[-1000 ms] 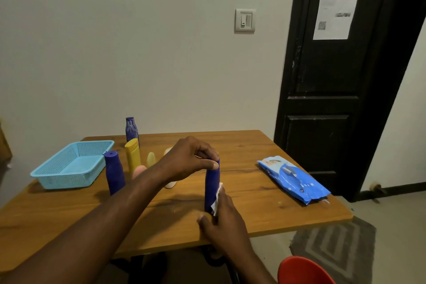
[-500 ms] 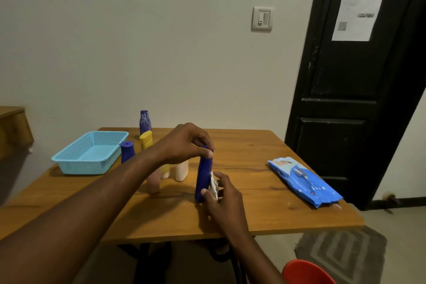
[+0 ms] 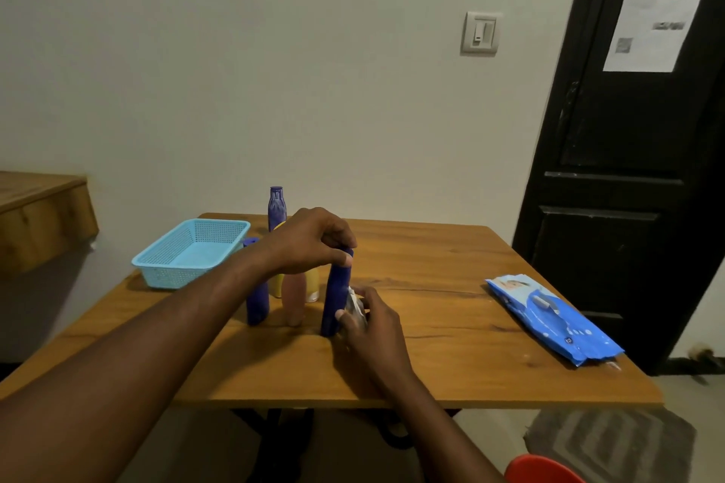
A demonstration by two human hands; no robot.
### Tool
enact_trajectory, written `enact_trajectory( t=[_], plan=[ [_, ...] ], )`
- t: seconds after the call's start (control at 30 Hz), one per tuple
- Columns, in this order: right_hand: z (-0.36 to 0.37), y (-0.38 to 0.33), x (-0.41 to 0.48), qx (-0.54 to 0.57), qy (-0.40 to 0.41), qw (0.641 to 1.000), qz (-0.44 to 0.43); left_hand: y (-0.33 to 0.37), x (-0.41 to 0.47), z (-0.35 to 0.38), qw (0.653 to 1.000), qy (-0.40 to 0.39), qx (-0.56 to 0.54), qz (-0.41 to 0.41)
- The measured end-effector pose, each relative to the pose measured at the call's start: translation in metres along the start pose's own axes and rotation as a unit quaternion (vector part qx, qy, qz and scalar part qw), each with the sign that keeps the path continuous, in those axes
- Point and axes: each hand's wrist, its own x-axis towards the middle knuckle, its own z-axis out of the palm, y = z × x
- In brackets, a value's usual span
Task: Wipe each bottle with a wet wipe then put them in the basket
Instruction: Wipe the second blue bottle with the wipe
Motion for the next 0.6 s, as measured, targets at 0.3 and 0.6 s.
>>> enact_trajectory(
  t=[0.3,0.6],
  plan=[
    [-0.008,0.001,-0.002,0.073,0.000,0.996,0.056,-0.003,-0.010,-0.008,1.000,0.020,-0.001,-0.024],
    [-0.017,-0.004,-0.007,0.156,-0.001,0.974,0.166,0.001,-0.013,-0.009,0.998,0.000,0.057,-0.030]
  ],
)
